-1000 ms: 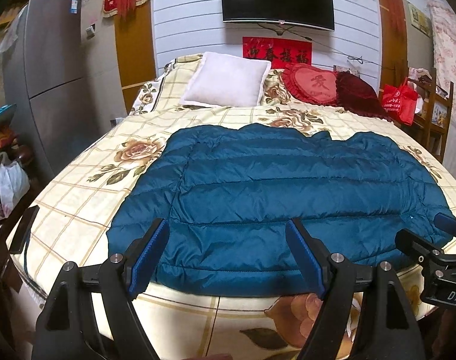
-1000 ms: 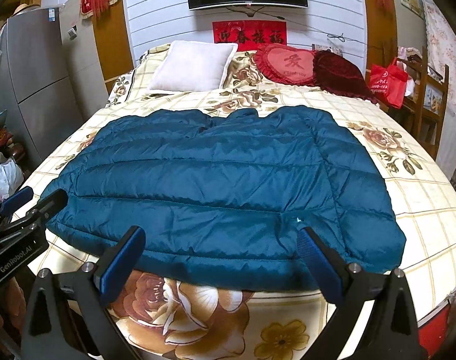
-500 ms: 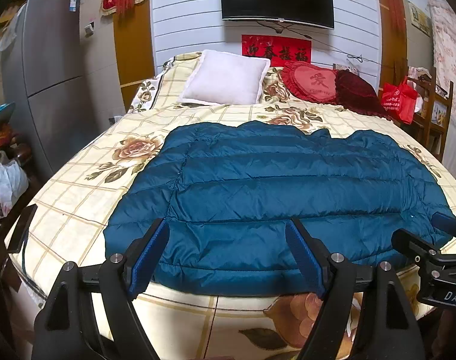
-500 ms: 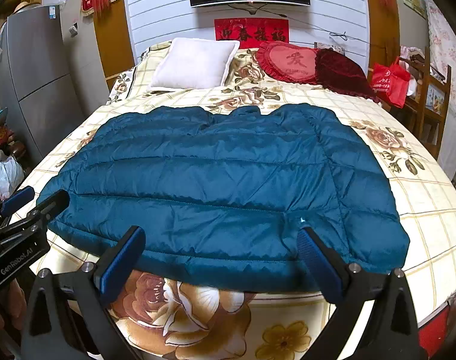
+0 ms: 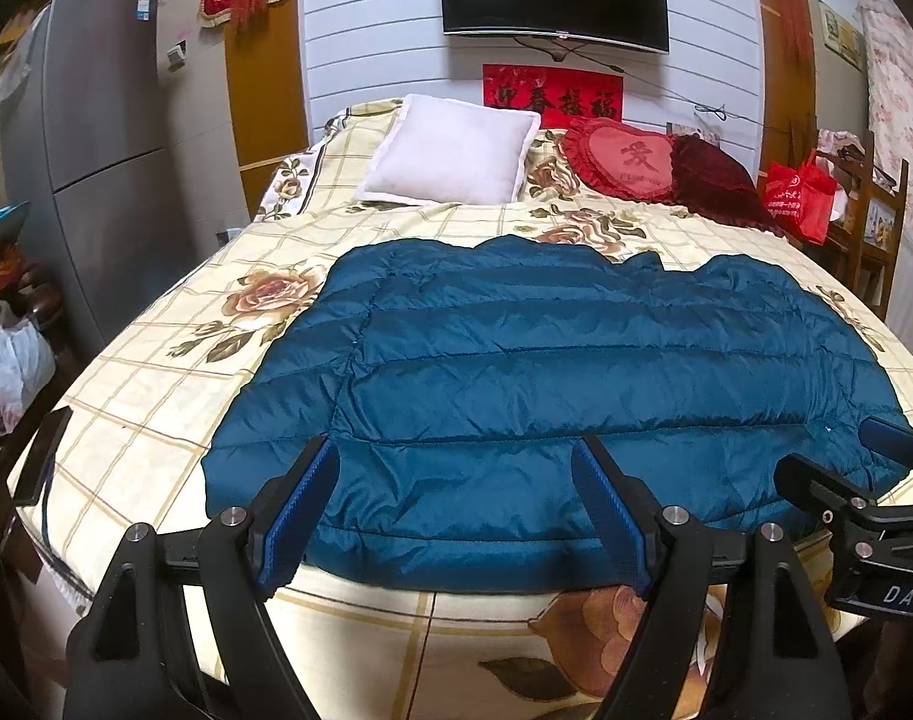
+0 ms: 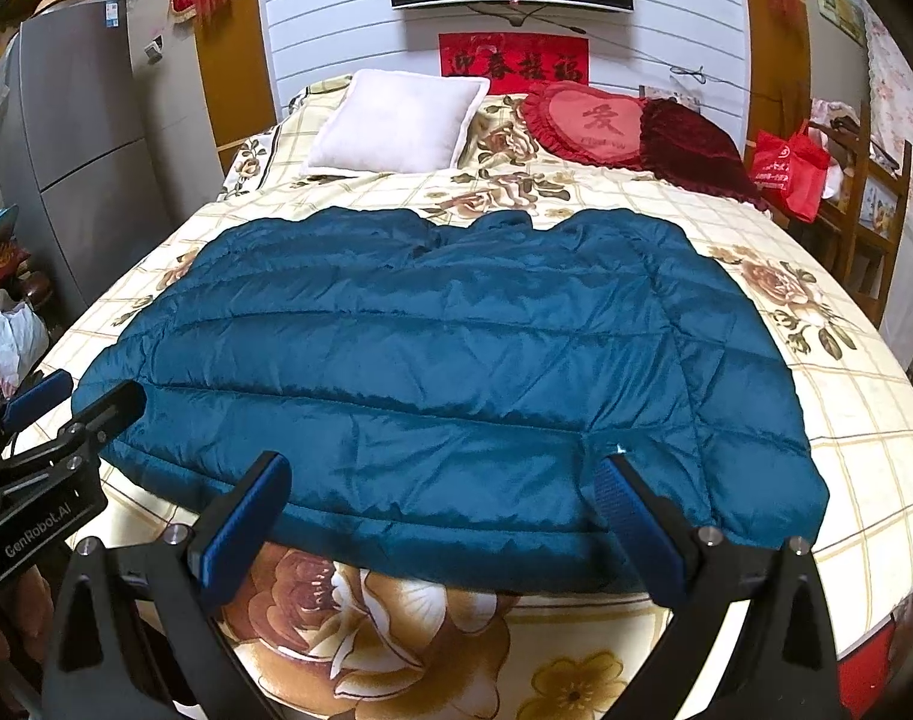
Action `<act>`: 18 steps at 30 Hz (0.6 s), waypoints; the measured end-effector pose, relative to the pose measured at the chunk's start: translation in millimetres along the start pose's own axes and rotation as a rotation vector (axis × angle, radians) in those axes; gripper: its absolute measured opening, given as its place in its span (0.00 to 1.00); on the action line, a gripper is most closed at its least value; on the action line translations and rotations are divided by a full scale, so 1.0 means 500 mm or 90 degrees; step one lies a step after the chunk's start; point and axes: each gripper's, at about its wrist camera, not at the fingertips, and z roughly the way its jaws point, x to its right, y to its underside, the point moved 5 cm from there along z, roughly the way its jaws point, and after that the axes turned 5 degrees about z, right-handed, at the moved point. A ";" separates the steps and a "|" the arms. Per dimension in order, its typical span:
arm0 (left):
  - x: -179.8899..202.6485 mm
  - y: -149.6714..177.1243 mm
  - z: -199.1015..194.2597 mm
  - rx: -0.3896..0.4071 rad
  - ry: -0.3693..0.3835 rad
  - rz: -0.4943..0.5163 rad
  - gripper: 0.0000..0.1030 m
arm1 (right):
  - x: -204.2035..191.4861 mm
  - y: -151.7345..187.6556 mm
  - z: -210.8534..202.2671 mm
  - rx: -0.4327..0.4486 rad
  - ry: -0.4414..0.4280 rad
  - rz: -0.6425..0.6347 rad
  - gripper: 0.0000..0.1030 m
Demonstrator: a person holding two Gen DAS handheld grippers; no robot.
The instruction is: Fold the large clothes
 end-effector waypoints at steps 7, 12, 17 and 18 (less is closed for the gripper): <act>0.001 0.001 0.003 -0.004 0.001 0.000 0.69 | -0.001 -0.001 0.002 -0.001 -0.001 0.000 0.99; 0.004 0.005 0.007 -0.007 0.001 0.002 0.69 | -0.002 0.000 0.005 -0.005 -0.003 -0.001 0.99; 0.004 0.007 0.014 -0.011 0.004 0.002 0.69 | -0.003 0.003 0.011 -0.011 -0.005 -0.003 0.99; 0.003 0.008 0.016 -0.012 0.004 0.001 0.69 | -0.002 0.003 0.012 -0.012 -0.005 -0.003 0.99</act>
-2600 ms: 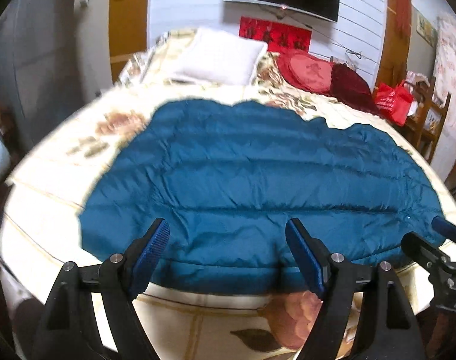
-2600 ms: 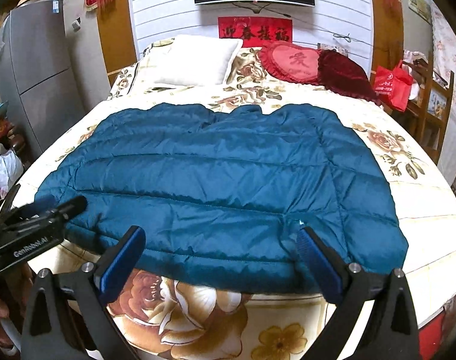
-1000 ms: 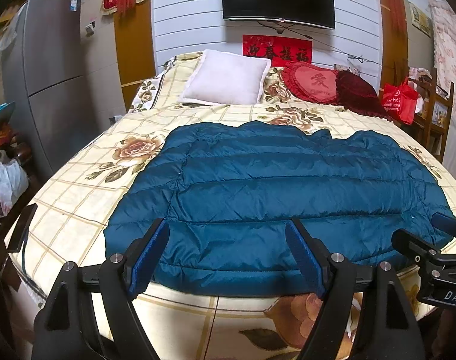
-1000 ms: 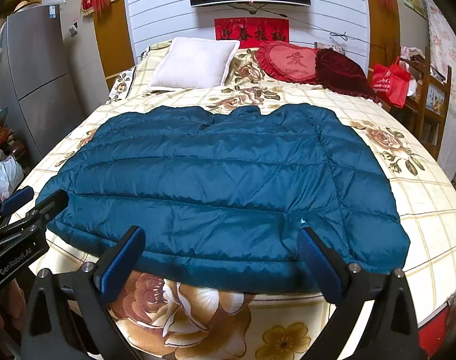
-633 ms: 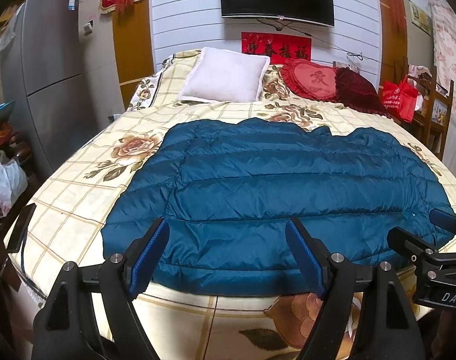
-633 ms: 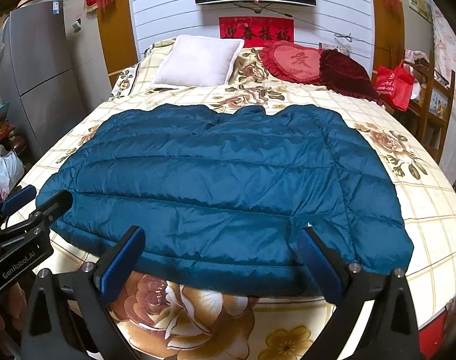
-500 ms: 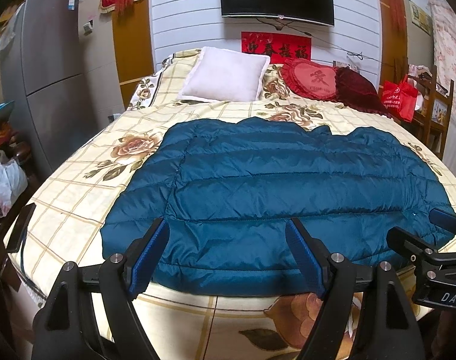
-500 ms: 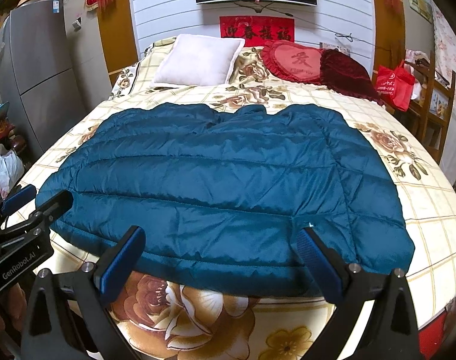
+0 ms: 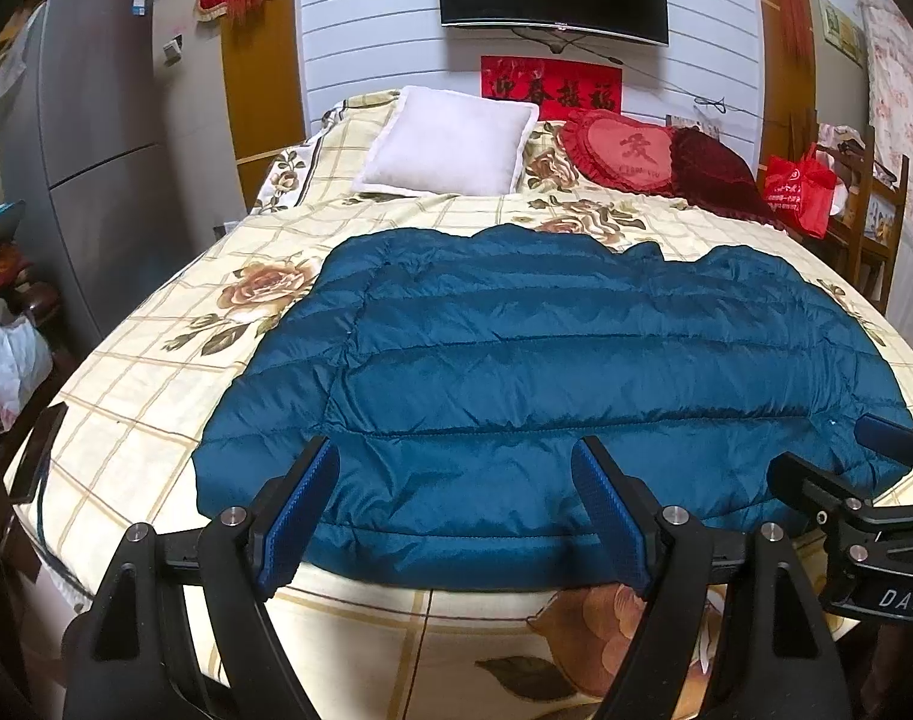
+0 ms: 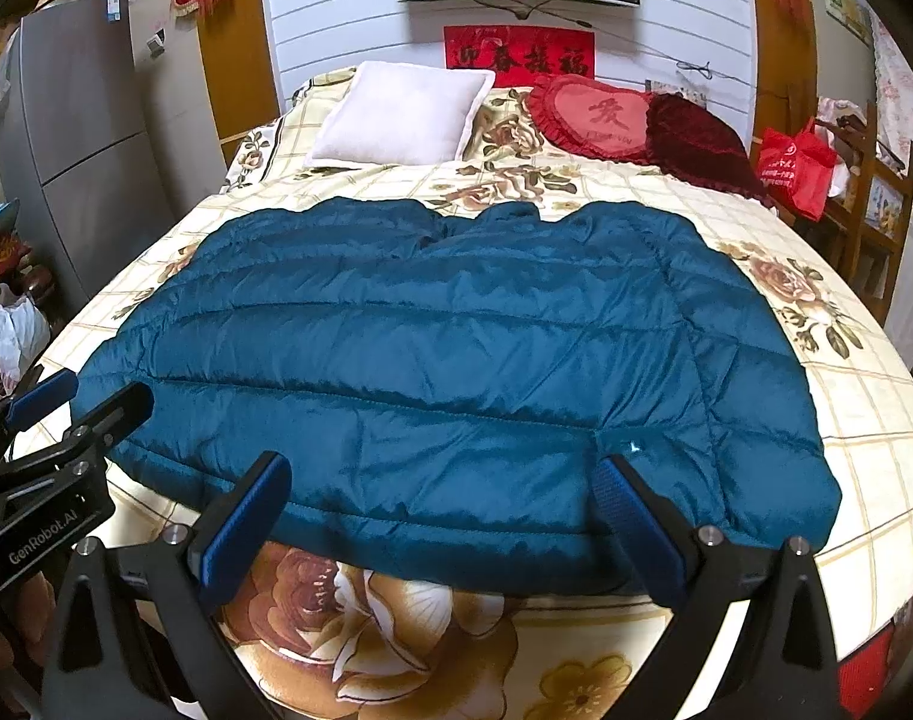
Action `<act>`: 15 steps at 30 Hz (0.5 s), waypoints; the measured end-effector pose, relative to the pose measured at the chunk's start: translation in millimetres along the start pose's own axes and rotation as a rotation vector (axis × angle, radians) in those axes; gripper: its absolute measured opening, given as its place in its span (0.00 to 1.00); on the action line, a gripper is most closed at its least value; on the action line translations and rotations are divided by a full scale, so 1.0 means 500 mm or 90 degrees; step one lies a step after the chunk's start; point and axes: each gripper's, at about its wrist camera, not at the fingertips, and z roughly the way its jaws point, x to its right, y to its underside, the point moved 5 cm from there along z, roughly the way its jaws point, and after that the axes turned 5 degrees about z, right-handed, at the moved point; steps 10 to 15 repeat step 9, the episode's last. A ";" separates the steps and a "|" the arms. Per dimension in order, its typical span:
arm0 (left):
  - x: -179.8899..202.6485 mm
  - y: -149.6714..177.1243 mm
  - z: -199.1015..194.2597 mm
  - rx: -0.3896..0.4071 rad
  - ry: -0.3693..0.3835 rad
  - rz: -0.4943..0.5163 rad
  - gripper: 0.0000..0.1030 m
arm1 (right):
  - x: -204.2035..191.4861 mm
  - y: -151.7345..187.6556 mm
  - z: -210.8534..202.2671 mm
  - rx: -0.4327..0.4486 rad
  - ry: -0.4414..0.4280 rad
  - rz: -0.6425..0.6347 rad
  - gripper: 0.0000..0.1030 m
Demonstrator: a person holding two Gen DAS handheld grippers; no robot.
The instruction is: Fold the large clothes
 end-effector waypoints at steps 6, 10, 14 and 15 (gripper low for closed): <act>-0.002 0.002 0.010 -0.007 0.006 -0.002 0.69 | 0.001 0.002 0.008 -0.006 -0.002 0.001 0.99; -0.005 0.003 0.015 -0.013 0.014 -0.005 0.69 | 0.001 0.001 0.012 -0.008 -0.003 0.000 0.99; -0.005 0.003 0.015 -0.013 0.014 -0.005 0.69 | 0.001 0.001 0.012 -0.008 -0.003 0.000 0.99; -0.005 0.003 0.015 -0.013 0.014 -0.005 0.69 | 0.001 0.001 0.012 -0.008 -0.003 0.000 0.99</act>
